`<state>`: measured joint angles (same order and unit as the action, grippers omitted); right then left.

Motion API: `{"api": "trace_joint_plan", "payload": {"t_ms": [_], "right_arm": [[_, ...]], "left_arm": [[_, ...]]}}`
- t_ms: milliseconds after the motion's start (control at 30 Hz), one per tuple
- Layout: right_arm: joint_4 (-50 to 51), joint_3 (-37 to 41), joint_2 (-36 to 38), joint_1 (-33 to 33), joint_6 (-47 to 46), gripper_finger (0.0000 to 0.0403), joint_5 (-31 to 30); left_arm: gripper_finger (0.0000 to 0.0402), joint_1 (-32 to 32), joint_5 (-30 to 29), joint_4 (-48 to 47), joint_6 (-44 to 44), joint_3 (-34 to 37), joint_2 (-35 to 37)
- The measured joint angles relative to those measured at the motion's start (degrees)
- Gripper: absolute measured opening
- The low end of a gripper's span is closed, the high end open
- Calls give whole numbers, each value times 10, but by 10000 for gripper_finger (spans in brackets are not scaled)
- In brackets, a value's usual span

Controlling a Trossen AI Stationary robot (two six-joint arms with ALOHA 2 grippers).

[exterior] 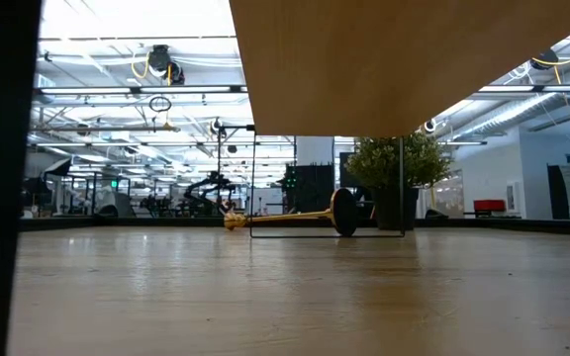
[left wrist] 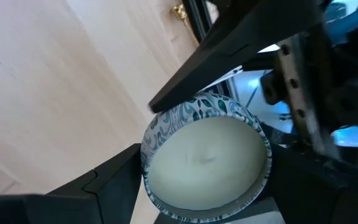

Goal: Pick & Place candle stick holders
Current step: Put the blue patterned scented candle on the shelf

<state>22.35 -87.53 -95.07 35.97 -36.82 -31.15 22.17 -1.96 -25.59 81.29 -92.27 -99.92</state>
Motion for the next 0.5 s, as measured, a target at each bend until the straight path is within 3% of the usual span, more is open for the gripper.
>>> {"api": "trace_joint_plan", "payload": {"t_ms": [500], "right_arm": [[2, 0, 1, 0, -1, 338, 1]], "left_arm": [[303, 1, -6, -2, -2, 1, 0]]}}
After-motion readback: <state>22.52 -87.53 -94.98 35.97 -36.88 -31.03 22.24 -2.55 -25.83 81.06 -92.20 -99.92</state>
